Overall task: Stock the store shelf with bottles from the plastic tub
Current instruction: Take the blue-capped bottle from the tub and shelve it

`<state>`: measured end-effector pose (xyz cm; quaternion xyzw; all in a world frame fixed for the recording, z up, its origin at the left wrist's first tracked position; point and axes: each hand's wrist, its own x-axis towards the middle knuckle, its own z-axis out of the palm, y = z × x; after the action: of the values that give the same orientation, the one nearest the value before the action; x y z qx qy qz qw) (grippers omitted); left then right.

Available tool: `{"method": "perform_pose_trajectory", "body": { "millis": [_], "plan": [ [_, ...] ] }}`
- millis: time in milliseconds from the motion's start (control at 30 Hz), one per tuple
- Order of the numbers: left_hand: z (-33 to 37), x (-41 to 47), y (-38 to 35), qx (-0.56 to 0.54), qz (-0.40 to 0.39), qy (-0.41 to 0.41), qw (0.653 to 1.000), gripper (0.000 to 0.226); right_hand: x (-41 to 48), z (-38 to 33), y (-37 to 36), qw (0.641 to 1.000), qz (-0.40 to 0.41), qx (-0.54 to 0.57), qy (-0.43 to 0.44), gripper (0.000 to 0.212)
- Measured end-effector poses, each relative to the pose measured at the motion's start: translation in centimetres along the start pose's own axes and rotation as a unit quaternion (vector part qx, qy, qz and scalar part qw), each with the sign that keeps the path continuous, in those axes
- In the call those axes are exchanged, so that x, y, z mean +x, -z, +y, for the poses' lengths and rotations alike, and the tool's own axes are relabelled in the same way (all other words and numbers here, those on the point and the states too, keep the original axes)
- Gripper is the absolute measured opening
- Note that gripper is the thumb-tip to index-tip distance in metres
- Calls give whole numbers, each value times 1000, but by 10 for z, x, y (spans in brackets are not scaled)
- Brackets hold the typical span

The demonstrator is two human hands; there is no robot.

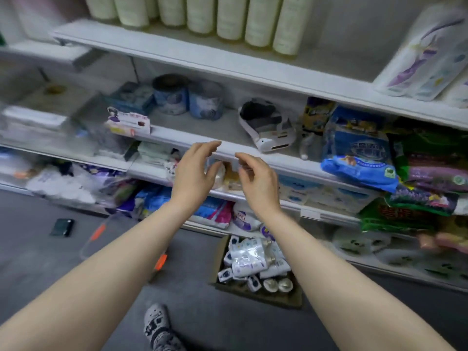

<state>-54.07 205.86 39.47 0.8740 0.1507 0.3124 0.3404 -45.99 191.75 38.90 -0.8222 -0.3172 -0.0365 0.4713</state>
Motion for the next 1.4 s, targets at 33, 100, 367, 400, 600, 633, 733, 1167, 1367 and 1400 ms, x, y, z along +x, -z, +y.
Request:
{"method": "perform_pose_trajectory", "body": {
  "millis": [33, 100, 367, 400, 600, 633, 733, 1167, 1367, 1400],
  "plan": [
    [-17, 0, 13, 5, -3, 4, 1000, 44, 2, -5, -21, 1000, -8, 1, -3, 37],
    [-59, 2, 44, 18, -2, 27, 999, 44, 11, -21, -69, 1000, -28, 8, -3, 38],
    [-198, -10, 123, 37, -13, 100, 994, 46, 13, -50, -228, 993, -104, 36, -42, 39],
    [-215, -13, 129, 39, -19, 114, 992, 45, 12, -51, -246, 991, -117, 38, -48, 39],
    [-294, -44, 144, 44, -17, 200, 979, 40, -6, -47, -323, 975, -206, 22, -78, 42],
    [-307, -51, 144, 44, -17, 216, 975, 40, -8, -44, -333, 970, -229, 15, -80, 43],
    [-342, -75, 139, 46, -21, 257, 965, 42, -16, -32, -366, 953, -295, -7, -74, 46],
    [-499, -185, 81, 24, -35, 417, 908, 48, -74, 83, -512, 889, -437, -36, -132, 54],
    [-555, -242, 28, 12, -82, 468, 880, 54, -109, 157, -561, 853, -494, -62, -158, 56],
    [-563, -251, 18, 11, -90, 478, 874, 55, -115, 170, -568, 847, -502, -59, -164, 57]
  ]
}}
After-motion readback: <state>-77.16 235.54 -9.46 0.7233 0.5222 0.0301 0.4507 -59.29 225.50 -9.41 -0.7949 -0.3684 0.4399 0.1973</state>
